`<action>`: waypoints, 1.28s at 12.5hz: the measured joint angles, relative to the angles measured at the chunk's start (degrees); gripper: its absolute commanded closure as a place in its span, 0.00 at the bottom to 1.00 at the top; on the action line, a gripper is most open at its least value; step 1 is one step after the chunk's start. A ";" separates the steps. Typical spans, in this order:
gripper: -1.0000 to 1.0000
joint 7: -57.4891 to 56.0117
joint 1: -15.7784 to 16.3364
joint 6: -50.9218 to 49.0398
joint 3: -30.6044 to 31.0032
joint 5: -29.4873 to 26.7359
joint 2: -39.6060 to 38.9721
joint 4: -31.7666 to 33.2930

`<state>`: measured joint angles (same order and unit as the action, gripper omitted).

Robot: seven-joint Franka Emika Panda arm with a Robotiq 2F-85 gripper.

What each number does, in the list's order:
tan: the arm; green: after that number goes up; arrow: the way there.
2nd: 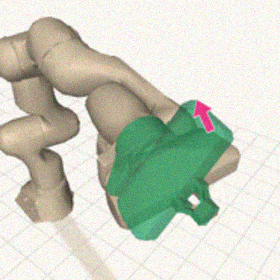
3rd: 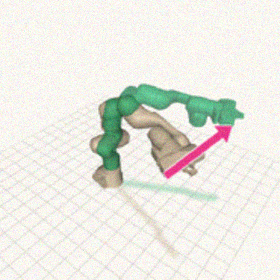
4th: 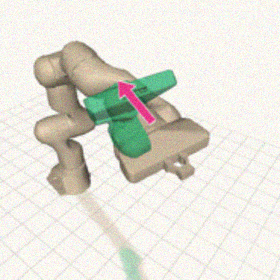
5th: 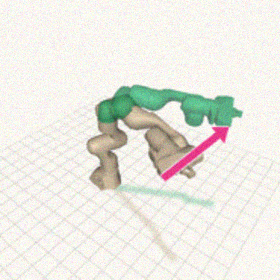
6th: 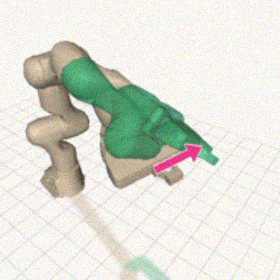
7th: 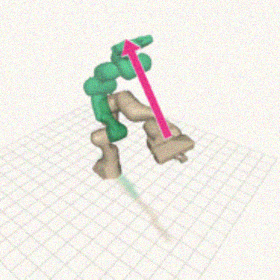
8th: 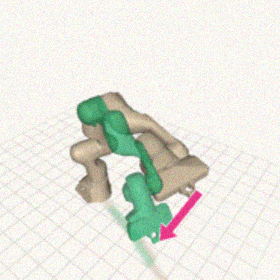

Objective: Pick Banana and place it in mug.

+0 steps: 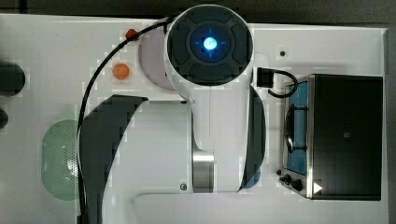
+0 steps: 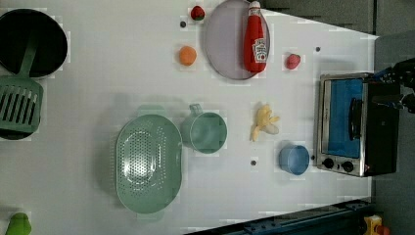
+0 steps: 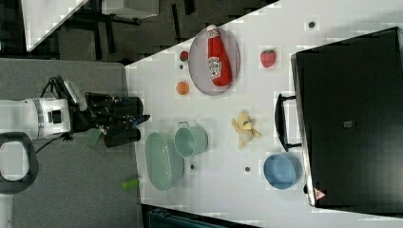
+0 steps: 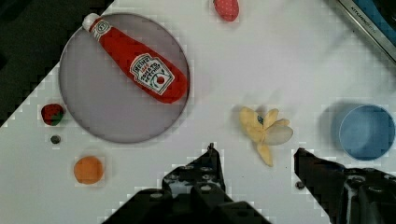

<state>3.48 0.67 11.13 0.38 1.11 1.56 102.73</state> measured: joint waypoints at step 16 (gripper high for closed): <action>0.00 -28.27 -2.33 32.40 -1.29 -0.06 -3.42 39.06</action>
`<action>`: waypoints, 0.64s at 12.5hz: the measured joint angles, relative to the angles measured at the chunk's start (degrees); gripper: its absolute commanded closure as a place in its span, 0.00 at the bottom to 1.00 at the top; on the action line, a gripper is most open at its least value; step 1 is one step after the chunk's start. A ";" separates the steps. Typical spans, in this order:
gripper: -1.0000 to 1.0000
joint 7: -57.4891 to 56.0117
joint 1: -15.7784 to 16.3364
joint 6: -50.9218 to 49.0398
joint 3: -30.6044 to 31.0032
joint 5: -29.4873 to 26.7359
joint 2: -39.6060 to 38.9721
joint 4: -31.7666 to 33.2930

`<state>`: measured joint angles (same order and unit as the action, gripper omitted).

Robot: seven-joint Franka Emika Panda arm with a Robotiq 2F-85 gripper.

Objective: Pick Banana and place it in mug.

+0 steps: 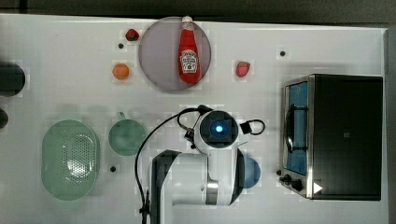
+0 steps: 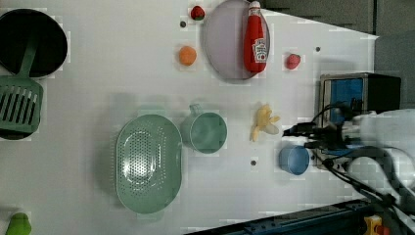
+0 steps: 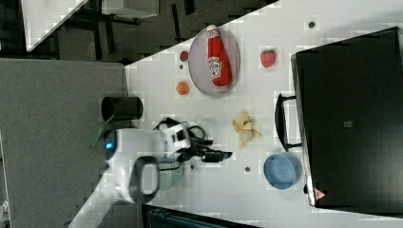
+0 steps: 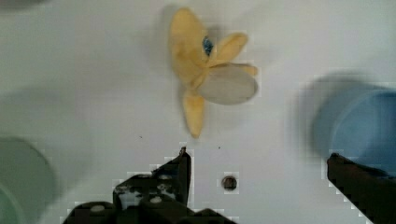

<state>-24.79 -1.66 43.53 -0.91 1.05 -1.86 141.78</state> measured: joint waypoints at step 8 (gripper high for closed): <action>0.00 -12.39 -0.31 18.69 0.13 0.10 -14.10 -0.56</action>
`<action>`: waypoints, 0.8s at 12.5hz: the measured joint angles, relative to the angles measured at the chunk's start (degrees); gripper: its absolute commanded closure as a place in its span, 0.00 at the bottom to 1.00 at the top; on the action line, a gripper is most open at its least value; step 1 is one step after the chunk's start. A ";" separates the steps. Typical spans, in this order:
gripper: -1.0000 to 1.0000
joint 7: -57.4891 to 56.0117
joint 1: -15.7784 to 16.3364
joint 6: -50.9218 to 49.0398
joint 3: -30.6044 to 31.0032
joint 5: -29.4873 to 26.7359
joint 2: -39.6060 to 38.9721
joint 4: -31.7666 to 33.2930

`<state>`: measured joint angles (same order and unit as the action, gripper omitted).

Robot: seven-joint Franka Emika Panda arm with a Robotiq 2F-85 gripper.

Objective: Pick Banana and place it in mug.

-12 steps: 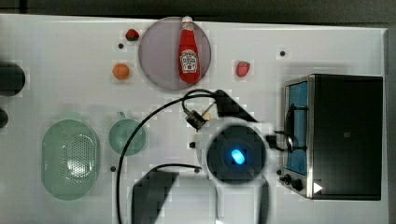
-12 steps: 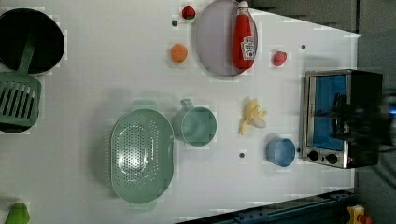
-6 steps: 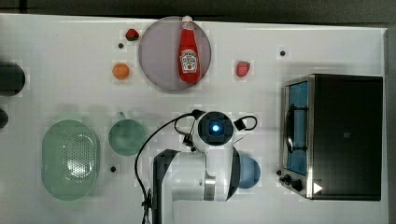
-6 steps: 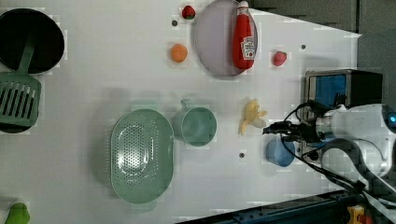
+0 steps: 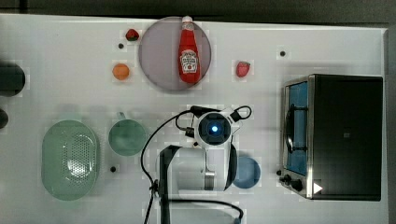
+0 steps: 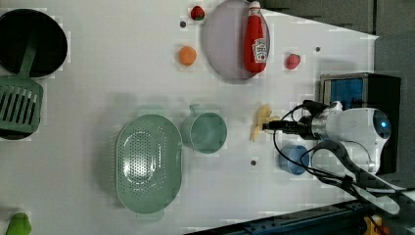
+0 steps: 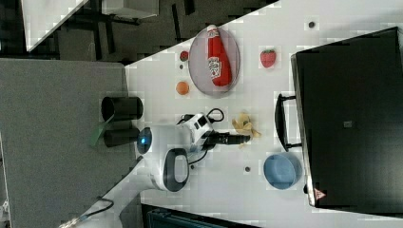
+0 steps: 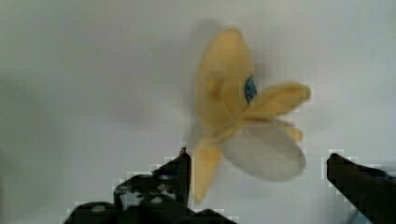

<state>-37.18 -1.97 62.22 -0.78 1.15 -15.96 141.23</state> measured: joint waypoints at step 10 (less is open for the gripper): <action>0.75 -1.85 -0.37 4.59 0.63 -0.58 -4.25 -0.11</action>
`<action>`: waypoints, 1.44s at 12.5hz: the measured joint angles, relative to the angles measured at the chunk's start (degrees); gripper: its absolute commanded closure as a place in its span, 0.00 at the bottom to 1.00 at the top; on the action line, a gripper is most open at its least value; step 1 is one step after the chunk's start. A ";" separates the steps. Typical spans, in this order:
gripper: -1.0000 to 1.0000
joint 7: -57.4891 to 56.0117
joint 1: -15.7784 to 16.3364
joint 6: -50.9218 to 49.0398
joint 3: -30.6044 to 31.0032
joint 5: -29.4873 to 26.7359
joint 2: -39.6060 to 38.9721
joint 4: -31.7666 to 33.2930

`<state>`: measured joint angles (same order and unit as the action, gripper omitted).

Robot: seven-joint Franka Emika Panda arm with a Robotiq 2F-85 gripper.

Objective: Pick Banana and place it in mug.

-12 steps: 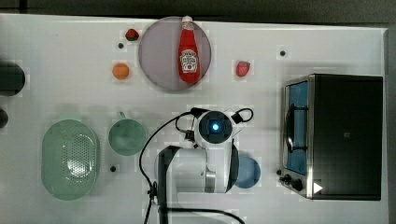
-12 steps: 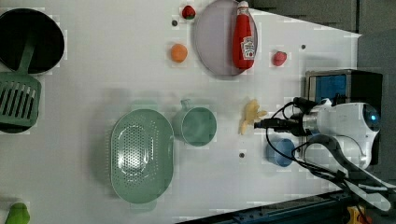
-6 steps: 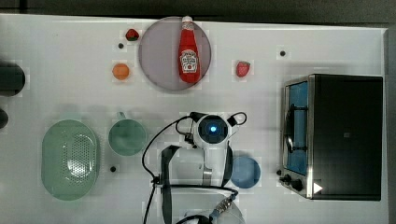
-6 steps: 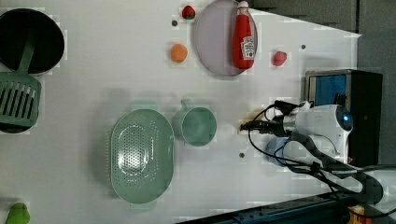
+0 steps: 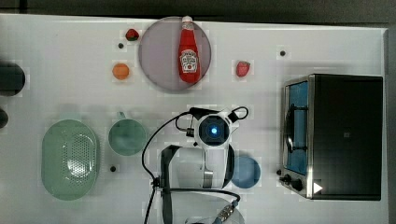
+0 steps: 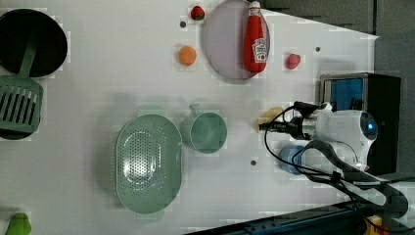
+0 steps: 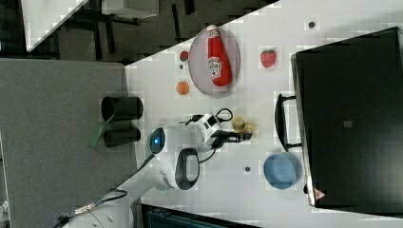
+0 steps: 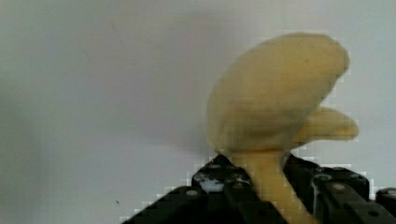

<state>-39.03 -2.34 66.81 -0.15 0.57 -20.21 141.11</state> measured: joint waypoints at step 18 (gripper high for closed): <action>0.75 2.71 -0.45 -46.15 5.07 -2.13 41.39 -14.55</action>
<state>-36.31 -2.79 20.66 4.92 -1.55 21.18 126.57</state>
